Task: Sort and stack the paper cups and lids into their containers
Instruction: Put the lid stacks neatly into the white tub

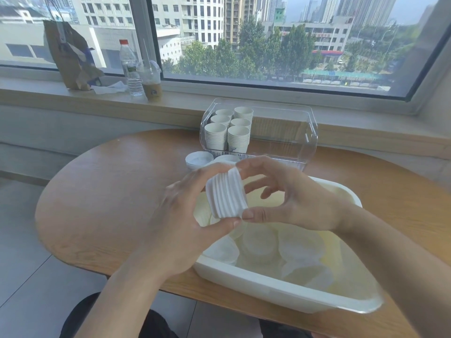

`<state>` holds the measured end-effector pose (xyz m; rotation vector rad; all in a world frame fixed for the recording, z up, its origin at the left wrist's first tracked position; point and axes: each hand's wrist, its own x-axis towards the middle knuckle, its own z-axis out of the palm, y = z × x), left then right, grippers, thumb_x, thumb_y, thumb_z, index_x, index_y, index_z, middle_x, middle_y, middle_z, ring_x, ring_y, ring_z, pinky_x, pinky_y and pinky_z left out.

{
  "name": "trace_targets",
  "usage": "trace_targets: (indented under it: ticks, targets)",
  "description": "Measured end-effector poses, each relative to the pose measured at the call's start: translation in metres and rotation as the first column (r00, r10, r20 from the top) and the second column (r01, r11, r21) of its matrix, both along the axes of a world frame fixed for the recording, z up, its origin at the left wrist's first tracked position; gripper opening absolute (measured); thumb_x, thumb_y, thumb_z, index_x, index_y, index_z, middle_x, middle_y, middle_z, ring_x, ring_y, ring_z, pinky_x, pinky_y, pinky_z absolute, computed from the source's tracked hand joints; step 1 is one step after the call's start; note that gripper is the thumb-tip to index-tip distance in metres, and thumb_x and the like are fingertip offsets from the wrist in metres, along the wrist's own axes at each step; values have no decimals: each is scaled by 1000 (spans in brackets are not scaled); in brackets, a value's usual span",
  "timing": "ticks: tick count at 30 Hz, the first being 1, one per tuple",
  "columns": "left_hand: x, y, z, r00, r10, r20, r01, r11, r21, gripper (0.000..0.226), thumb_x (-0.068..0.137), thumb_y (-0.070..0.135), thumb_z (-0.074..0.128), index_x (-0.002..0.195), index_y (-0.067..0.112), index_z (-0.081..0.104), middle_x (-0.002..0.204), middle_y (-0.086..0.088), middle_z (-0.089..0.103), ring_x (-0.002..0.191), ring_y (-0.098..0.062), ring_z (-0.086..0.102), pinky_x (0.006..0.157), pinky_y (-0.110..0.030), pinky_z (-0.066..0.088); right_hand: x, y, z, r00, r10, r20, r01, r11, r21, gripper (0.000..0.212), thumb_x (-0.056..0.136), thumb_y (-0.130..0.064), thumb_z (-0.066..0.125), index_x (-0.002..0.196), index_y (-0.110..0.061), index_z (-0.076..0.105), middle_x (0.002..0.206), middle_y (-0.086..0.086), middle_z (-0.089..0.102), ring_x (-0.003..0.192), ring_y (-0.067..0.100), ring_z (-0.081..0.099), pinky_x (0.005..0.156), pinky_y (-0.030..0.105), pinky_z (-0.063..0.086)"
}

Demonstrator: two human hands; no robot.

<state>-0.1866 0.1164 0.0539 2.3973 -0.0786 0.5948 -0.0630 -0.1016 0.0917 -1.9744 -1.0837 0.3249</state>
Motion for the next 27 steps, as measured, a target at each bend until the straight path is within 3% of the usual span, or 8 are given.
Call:
trace_targets:
  ticks: [5,10,16,18,22,24,27]
  targets:
    - [0,1,-1,1000,-15,19,14,1000,12,78,73,60,83,138,69,41,136,48,46,130,3,46,97,-21,35,-1,1,1,1000,20,9,-20,999,25,76,78,-37,93,142,-41,52,138,-12,64,117,16,70,93,44,55]
    - [-2,0,3,999,-30,12,30,999,26,76,72,75,75,140,67,41,142,46,45,133,-10,49,105,-41,43,-6,2,2,999,24,41,-25,999,26,74,75,-46,91,139,-42,54,135,-14,65,115,15,70,91,45,56]
    - [-6,0,4,999,-54,2,54,997,56,76,76,74,66,144,71,34,149,45,40,143,-16,45,111,-55,43,-9,4,0,995,-2,96,4,1000,-13,77,75,-49,91,141,-42,51,130,-18,65,111,10,70,89,39,56]
    - [-7,0,2,998,-60,25,58,997,53,75,79,71,69,146,67,36,151,42,41,143,-13,45,112,-54,44,-9,5,-2,995,-2,101,7,999,-42,81,77,-54,87,147,-43,47,131,-19,64,112,7,68,89,35,56]
    - [-8,2,-7,996,-8,89,10,1000,-20,76,86,55,80,148,62,37,147,39,45,135,-2,50,105,-38,46,-11,4,-4,996,-20,91,29,994,-102,93,76,-68,73,157,-38,37,132,-18,64,111,3,67,89,29,56]
    - [-7,3,-9,996,8,93,-4,999,-51,76,86,56,77,148,63,35,146,37,46,132,4,49,99,-30,45,-11,5,-4,995,-25,99,38,991,-129,81,82,-66,67,154,-38,43,127,-17,68,105,3,68,83,23,55]
    - [-7,2,-10,997,20,80,-13,996,-89,75,84,57,72,148,65,32,145,37,45,131,4,50,98,-29,44,-10,6,-5,996,21,86,-3,979,-204,52,92,-61,58,141,-42,56,111,-16,73,95,3,67,76,13,47]
